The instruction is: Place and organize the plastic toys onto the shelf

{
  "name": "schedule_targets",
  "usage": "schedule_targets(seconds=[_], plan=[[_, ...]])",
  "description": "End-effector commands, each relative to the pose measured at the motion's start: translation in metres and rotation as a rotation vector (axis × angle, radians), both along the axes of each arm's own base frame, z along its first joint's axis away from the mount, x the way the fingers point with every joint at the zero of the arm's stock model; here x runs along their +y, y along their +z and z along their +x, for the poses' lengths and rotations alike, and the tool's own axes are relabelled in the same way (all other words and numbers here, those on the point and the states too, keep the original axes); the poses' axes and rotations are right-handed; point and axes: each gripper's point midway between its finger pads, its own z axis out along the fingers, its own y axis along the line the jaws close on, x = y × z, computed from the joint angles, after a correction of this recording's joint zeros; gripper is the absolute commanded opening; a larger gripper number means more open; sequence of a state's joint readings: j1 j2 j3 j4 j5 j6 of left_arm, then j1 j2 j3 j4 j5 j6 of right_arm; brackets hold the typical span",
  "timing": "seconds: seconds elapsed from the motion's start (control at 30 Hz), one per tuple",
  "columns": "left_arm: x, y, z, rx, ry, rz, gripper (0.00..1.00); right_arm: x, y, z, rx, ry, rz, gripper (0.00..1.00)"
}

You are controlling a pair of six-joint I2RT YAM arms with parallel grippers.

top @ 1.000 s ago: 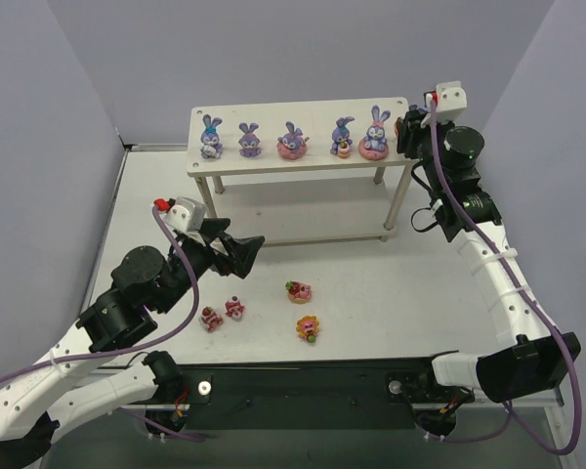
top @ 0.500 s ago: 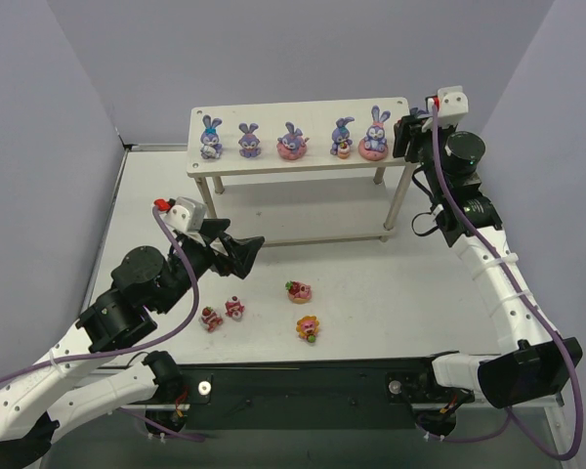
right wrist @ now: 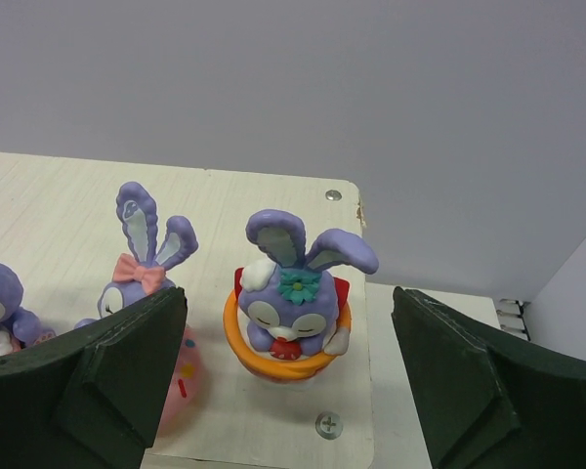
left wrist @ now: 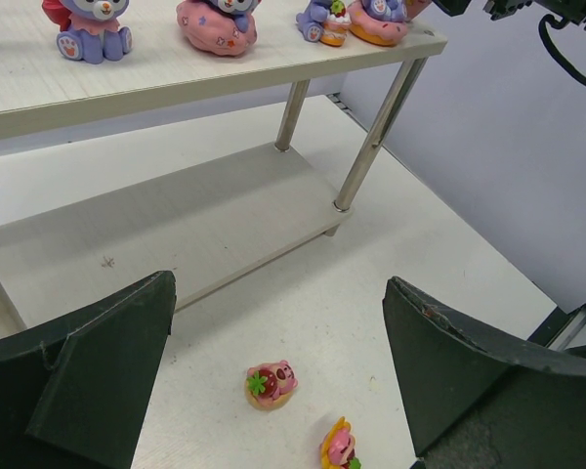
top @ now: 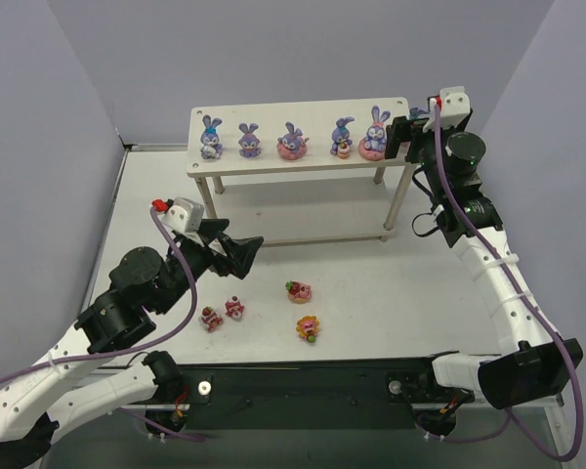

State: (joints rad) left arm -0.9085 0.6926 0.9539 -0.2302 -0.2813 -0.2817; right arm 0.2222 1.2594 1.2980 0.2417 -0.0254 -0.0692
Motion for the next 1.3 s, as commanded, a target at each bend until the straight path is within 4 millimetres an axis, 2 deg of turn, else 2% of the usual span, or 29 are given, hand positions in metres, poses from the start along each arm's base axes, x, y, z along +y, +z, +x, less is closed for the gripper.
schedule_targets(seconds=[0.0,0.17,0.23,0.27,0.33,0.4,0.43,0.47,0.5,0.53,0.57,0.6,0.63,0.67,0.77,0.8,0.83,0.87,0.9,0.97,1.0,1.03,1.07,1.1,1.13,1.17,1.2,1.23,1.27], plan=[[0.005,0.016,-0.003,-0.025,0.009,-0.043,0.97,-0.008,0.05,-0.021,-0.128,-0.013,0.052,0.91],[0.005,0.014,-0.002,-0.022,0.009,-0.037,0.97,-0.012,0.068,-0.034,-0.139,-0.022,0.074,0.97],[0.005,0.015,-0.003,-0.024,0.009,-0.039,0.97,-0.013,0.068,-0.038,-0.12,-0.022,0.082,0.98],[0.005,0.015,-0.002,-0.023,0.01,-0.038,0.97,-0.013,0.077,-0.045,-0.134,-0.019,0.093,0.98],[0.007,0.015,-0.003,-0.024,0.013,-0.042,0.97,-0.015,0.076,-0.053,-0.099,-0.021,0.095,0.98],[0.008,0.015,-0.003,-0.021,0.019,-0.041,0.97,-0.017,0.09,-0.069,-0.104,-0.016,0.139,0.97],[0.012,0.015,-0.003,-0.021,0.03,-0.042,0.97,-0.016,0.08,-0.076,-0.039,-0.015,0.166,0.97],[0.013,0.014,-0.003,-0.02,0.036,-0.044,0.97,-0.017,0.093,-0.089,-0.044,-0.005,0.184,0.96],[0.014,0.013,-0.002,-0.019,0.044,-0.043,0.97,-0.015,0.08,-0.097,0.029,0.007,0.192,0.95],[0.019,0.011,0.0,-0.016,0.069,-0.041,0.97,-0.012,0.078,-0.104,0.052,0.023,0.21,0.94],[0.023,0.01,0.001,-0.014,0.091,-0.043,0.97,-0.002,0.082,-0.118,0.059,0.088,0.257,0.93],[0.027,0.008,0.003,-0.009,0.115,-0.043,0.97,0.005,0.072,-0.124,0.091,0.127,0.276,0.92],[0.036,0.006,0.007,-0.001,0.172,-0.042,0.97,0.012,0.074,-0.141,0.084,0.181,0.313,0.92],[0.042,0.004,0.01,0.006,0.202,-0.043,0.97,0.026,0.059,-0.147,0.124,0.253,0.324,0.91],[0.067,0.003,0.016,0.026,0.336,-0.064,0.97,0.047,0.048,-0.173,0.149,0.376,0.356,0.91],[0.077,0.005,0.016,0.027,0.382,-0.08,0.97,0.053,0.027,-0.173,0.188,0.385,0.349,0.92],[0.084,0.001,0.016,0.038,0.417,-0.079,0.97,0.065,0.02,-0.185,0.198,0.436,0.337,0.92],[0.099,0.001,0.018,0.04,0.493,-0.087,0.97,0.068,0.008,-0.186,0.214,0.434,0.31,0.92],[0.107,0.002,0.017,0.047,0.526,-0.11,0.97,0.072,-0.014,-0.186,0.259,0.417,0.295,0.92],[0.12,-0.001,0.015,0.064,0.584,-0.111,0.97,0.091,-0.037,-0.197,0.318,0.472,0.281,0.92],[0.129,-0.004,0.014,0.073,0.622,-0.1,0.97,0.095,-0.047,-0.196,0.334,0.459,0.293,0.92],[0.131,-0.004,0.013,0.075,0.631,-0.098,0.97,0.101,-0.078,-0.196,0.392,0.455,0.277,0.92],[0.133,-0.005,0.013,0.078,0.635,-0.096,0.97,0.118,-0.087,-0.205,0.402,0.506,0.263,0.92],[0.133,-0.008,0.012,0.086,0.636,-0.085,0.97,0.123,-0.103,-0.206,0.424,0.497,0.256,0.92],[0.133,-0.009,0.011,0.092,0.633,-0.083,0.97,0.126,-0.134,-0.205,0.465,0.463,0.224,0.92],[0.132,-0.008,0.01,0.104,0.627,-0.104,0.97,0.139,-0.144,-0.212,0.476,0.497,0.216,0.92],[0.128,-0.013,0.009,0.119,0.605,-0.092,0.98,0.143,-0.155,-0.214,0.493,0.491,0.206,0.91],[0.125,-0.015,0.008,0.128,0.587,-0.092,0.97,0.144,-0.178,-0.212,0.532,0.446,0.185,0.9],[0.121,-0.017,0.007,0.143,0.567,-0.106,0.97,0.148,-0.184,-0.214,0.546,0.445,0.184,0.89]])
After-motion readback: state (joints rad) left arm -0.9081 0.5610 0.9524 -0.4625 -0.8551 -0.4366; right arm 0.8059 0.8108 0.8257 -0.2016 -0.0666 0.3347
